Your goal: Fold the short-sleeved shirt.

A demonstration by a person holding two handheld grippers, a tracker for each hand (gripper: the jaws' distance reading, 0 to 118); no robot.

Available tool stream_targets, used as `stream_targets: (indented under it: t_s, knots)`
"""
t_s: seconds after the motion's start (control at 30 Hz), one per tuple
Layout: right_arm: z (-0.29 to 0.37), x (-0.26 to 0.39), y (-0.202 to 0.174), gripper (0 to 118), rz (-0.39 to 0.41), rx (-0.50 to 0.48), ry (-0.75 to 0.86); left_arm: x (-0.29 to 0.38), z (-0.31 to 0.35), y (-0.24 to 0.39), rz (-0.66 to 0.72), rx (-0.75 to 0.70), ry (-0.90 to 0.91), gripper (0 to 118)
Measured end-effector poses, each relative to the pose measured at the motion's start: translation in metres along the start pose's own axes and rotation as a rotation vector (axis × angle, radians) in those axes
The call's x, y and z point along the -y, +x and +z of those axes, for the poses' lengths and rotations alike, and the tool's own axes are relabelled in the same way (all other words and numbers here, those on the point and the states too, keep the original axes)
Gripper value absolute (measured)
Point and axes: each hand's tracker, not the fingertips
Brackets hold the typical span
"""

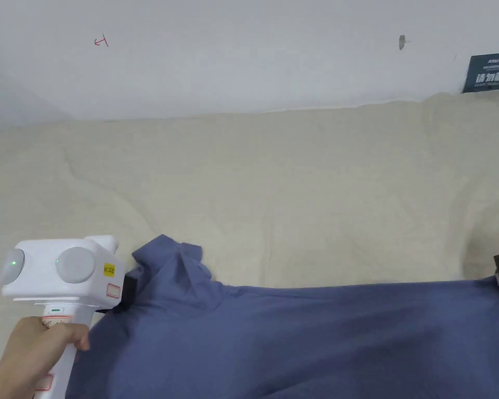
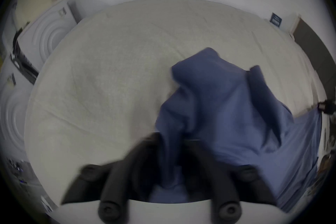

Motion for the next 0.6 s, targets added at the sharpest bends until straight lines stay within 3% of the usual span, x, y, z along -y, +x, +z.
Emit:
stream_targets:
  t_s: [0.13, 0.27, 0.4, 0.5, 0.6]
  knots:
    - [0.010, -0.002, 0.002, 2, 0.009, 0.007, 0.010, -0.003, -0.001, -0.008, 0.010, 0.058, -0.024, 1]
    - [0.030, 0.000, 0.013, 2, -0.058, -0.022, 0.033, -0.001, 0.029, -0.019, 0.056, 0.120, 0.068, 1]
    - [0.058, 0.009, 0.010, 2, 0.001, 0.021, 0.082, 0.005, 0.083, -0.026, 0.036, 0.155, 0.131, 1]
    - [0.083, 0.017, 0.012, 2, 0.003, -0.027, 0.102, 0.023, 0.134, -0.026, 0.057, 0.175, 0.208, 1]
    - [0.116, 0.027, 0.004, 2, 0.065, -0.029, 0.158, 0.041, 0.169, -0.033, 0.059, 0.171, 0.243, 1]
